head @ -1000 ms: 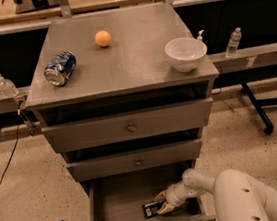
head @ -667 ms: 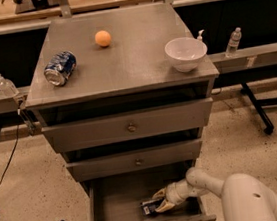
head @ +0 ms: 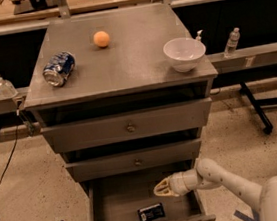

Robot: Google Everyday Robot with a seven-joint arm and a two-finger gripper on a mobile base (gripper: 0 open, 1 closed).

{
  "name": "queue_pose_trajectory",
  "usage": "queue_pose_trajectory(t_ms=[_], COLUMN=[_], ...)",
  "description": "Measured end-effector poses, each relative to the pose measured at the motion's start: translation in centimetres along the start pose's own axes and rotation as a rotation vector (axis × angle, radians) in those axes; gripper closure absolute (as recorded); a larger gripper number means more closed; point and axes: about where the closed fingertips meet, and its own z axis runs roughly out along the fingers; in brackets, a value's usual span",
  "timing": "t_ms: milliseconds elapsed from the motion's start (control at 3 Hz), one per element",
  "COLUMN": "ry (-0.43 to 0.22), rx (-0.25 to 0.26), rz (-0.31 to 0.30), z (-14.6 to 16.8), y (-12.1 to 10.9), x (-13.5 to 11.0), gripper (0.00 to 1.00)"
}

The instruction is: Pick rxbar blueberry from bottom drawer and place on counter

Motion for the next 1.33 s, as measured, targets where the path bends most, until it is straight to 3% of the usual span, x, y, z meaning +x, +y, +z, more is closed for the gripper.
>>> queue_pose_trajectory(t_ms=[333, 667, 1000, 1333], ry=[0.060, 0.172, 0.182, 0.156], rx=[0.027, -0.001, -0.016, -0.008], rz=[-0.022, 0.083, 0.203, 0.246], z=[-2.9, -2.1, -0.5, 0.2], y=[-1.0, 0.4, 1.4, 1.6], x=[-4.9, -5.5, -2.2, 0.1], gripper=[1.00, 0.75, 0.46, 0.22])
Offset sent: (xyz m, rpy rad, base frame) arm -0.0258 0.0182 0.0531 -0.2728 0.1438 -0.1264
